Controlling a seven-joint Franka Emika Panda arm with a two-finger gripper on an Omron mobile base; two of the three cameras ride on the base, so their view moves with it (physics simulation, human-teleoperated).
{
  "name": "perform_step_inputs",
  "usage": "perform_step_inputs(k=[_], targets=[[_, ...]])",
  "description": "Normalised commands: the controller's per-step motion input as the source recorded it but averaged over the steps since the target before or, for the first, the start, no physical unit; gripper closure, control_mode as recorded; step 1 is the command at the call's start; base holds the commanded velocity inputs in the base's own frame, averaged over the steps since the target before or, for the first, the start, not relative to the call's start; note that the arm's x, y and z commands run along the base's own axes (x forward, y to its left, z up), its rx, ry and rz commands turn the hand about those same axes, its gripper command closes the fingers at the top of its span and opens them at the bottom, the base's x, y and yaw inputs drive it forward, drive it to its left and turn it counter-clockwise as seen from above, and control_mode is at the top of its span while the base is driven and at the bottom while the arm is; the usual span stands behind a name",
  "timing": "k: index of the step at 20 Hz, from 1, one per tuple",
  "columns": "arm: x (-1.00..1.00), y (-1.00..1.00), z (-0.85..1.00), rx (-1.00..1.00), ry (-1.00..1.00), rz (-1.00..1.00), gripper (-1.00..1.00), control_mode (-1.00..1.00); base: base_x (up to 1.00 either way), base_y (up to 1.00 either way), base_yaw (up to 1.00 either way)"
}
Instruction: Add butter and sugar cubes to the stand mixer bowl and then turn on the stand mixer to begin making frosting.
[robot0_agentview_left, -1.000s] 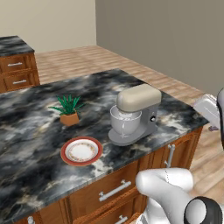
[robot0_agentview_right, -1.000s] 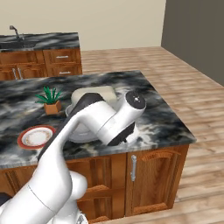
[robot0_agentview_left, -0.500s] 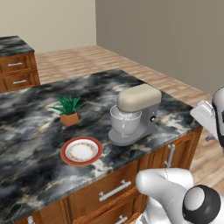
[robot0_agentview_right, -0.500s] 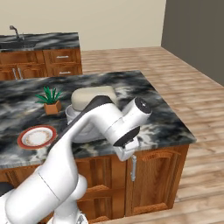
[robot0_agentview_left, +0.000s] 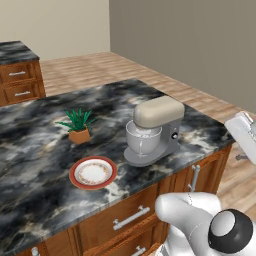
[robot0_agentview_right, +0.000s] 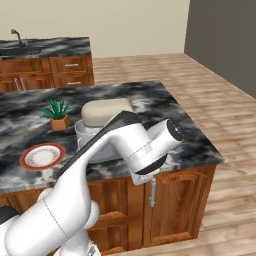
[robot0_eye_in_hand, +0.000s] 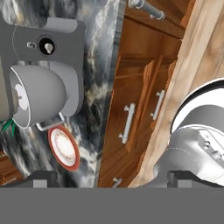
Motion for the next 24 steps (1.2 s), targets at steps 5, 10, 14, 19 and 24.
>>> perform_step_inputs(k=[5, 10, 14, 19, 24], targets=[[0.00, 0.00, 0.30, 0.06, 0.11, 0.00, -1.00, -1.00, 0.00, 0.00, 0.00], [-0.02, 0.04, 0.14, 0.11, 0.00, -0.03, -1.00, -1.00, 0.00, 0.00, 0.00], [0.00, 0.33, 0.00, 0.00, 0.00, -0.04, -1.00, -1.00, 0.00, 0.00, 0.00], [0.00, 0.24, 0.00, -0.01, -0.03, -0.03, -1.00, -1.00, 0.00, 0.00, 0.00], [0.00, 0.01, 0.00, 0.05, -0.05, -0.13, -1.00, -1.00, 0.00, 0.00, 0.00]])
